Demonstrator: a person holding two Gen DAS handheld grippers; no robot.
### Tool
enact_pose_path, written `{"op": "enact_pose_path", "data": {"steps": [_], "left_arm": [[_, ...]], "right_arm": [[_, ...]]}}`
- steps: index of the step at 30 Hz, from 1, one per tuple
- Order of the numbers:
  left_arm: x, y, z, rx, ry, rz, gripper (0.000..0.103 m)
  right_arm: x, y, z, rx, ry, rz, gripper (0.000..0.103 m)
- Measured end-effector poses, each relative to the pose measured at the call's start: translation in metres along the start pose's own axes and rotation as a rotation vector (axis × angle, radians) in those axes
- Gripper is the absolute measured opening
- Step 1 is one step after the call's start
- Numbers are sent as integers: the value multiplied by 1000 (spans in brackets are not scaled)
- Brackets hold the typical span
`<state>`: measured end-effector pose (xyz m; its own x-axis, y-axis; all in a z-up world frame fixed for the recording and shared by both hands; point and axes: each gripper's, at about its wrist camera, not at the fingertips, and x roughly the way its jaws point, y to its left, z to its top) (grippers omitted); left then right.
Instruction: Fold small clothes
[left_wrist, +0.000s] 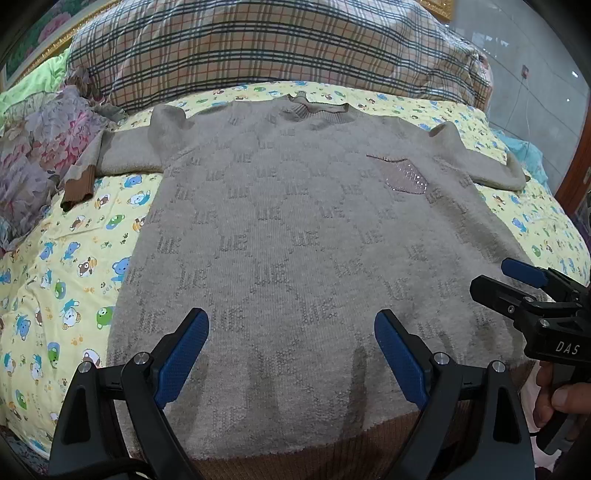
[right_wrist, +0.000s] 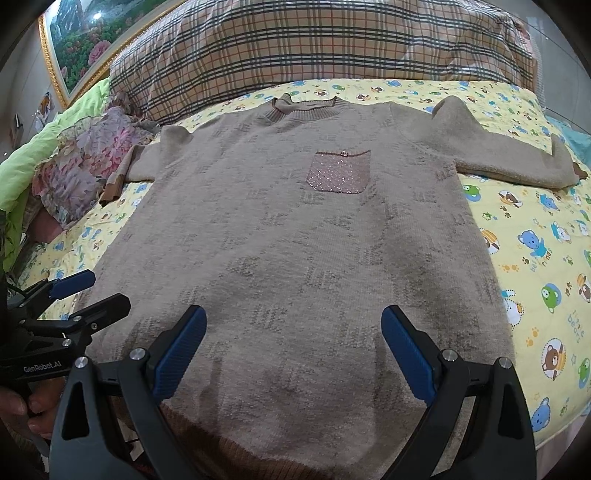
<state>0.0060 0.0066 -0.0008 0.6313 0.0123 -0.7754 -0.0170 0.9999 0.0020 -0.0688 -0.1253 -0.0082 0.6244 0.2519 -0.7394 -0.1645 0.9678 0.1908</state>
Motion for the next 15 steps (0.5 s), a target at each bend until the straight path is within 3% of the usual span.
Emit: {"op": "enact_pose_path", "data": {"steps": [15], "left_arm": [[-4, -1, 2, 49, -38, 50, 92]], "right_arm": [[-4, 2, 2, 19, -12, 24, 96]]}}
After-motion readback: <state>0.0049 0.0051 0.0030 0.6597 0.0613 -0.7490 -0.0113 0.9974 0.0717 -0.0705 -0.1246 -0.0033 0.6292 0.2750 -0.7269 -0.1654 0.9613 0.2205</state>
